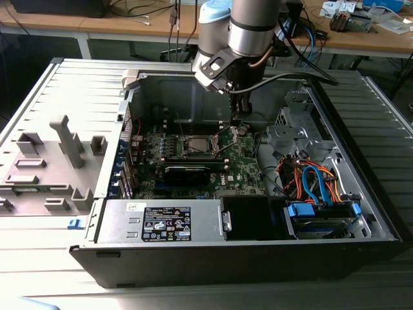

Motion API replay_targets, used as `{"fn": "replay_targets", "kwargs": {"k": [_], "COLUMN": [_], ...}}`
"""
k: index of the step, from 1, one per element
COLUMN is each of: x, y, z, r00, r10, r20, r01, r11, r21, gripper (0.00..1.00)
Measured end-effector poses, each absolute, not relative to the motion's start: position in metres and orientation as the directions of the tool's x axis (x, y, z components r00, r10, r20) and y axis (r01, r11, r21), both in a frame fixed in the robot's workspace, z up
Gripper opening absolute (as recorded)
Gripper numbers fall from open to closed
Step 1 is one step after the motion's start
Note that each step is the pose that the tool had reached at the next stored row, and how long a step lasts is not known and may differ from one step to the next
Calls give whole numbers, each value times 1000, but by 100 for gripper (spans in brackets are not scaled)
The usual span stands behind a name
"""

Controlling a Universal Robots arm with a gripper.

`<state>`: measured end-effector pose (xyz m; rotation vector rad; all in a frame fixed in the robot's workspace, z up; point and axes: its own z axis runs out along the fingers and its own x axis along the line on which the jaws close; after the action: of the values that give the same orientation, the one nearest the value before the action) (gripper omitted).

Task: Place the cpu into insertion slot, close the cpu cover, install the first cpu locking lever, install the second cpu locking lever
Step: 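Close the cpu cover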

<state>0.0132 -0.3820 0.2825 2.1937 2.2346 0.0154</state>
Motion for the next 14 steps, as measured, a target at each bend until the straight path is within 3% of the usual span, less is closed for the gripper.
{"fn": "replay_targets", "kwargs": {"k": [14], "x": [23], "y": [-382], "z": [280], "r00": [-18], "r10": [1000], "r20": [0], "r01": [1000], "r11": [18], "r21": [14], "gripper": [11]}}
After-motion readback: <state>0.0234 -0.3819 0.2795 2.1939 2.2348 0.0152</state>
